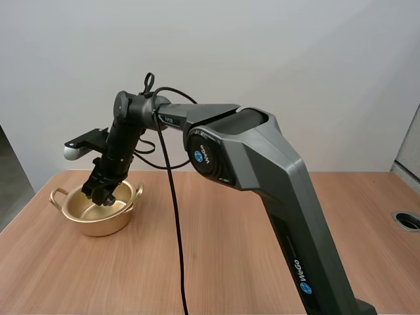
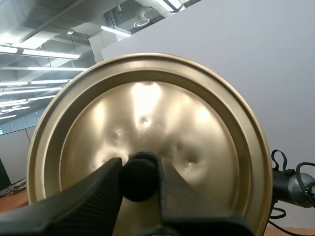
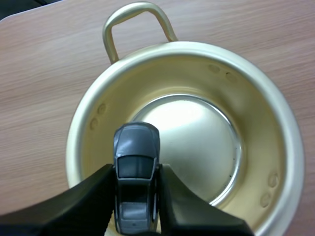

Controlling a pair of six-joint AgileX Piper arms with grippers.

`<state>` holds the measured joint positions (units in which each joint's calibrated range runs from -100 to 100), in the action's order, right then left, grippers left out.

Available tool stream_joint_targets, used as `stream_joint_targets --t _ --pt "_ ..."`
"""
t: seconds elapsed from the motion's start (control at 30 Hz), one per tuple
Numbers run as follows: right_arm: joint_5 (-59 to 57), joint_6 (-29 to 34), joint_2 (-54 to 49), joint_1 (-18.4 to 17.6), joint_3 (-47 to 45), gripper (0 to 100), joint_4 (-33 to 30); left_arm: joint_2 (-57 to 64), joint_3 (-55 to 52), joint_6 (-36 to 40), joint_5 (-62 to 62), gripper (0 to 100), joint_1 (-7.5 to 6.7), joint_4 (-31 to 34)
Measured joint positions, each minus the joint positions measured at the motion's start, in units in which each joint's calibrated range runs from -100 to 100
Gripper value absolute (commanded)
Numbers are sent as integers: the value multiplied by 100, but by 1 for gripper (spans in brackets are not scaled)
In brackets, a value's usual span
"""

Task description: Open the pot, put the car inside, and close it

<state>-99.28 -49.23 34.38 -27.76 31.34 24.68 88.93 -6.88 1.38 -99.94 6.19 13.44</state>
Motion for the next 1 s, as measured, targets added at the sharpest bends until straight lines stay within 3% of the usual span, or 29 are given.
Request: stream_joint_targets --t 0.5,1.0 --pt "-72 123 832 0 1162 0 -12 4 0 9 0 0 0 -250" --pt "-64 346 1026 -79 1256 0 -3 4 0 9 0 0 0 -250"
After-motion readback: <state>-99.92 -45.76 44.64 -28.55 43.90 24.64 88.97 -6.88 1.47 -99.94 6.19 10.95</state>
